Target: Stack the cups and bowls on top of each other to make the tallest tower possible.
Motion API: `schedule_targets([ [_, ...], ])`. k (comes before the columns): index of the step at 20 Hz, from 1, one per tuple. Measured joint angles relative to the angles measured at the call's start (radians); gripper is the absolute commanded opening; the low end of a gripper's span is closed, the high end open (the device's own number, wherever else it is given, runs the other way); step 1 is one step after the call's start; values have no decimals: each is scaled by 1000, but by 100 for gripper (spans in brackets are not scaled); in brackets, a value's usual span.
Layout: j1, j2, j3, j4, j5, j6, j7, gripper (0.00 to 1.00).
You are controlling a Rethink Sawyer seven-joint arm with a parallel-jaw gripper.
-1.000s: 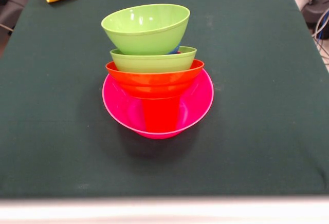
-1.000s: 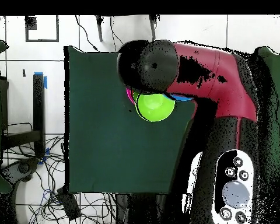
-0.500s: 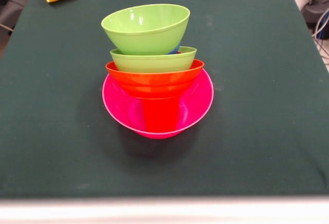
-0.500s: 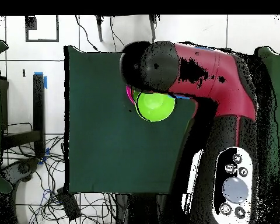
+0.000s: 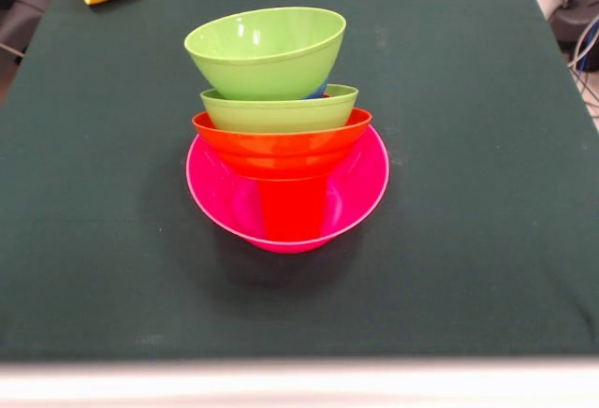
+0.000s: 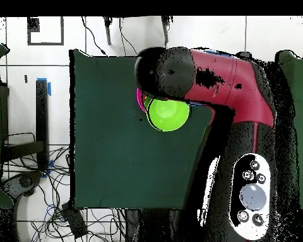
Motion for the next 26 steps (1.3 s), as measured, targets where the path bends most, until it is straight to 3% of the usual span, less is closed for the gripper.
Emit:
schedule_targets([
  [16,4,40,-11,17,22,-64,0,0],
  [26,89,42,-87,19,22,-47,0,0],
])
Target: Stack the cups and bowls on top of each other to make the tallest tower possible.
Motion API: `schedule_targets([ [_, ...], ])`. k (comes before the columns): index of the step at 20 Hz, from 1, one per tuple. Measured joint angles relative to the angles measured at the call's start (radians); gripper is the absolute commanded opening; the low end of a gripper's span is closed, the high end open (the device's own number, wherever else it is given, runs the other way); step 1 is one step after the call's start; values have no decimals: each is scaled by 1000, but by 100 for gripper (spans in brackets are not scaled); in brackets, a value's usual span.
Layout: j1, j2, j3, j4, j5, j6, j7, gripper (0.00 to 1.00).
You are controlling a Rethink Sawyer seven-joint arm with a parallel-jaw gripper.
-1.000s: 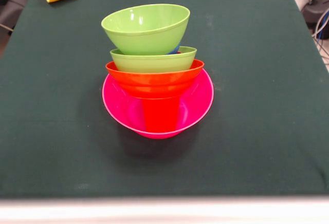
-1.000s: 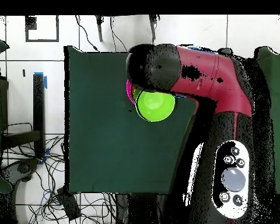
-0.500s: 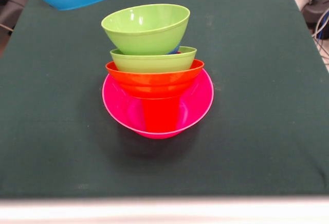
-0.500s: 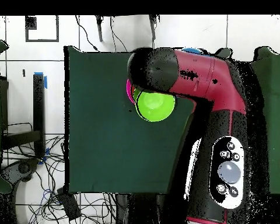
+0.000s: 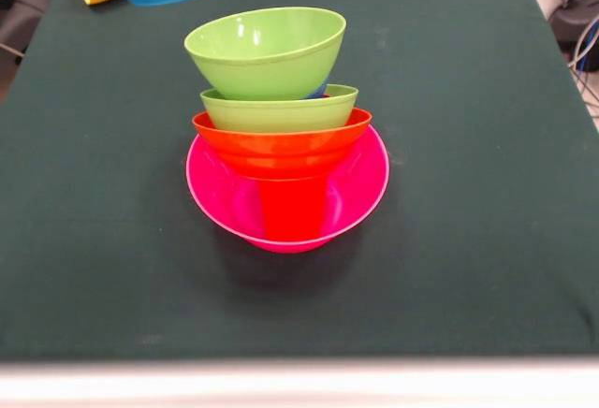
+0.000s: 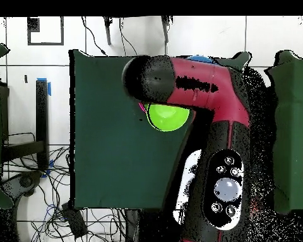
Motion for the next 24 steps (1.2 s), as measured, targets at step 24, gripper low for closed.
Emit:
schedule_targets([
  [24,85,-9,-74,6,75,86,53,0],
])
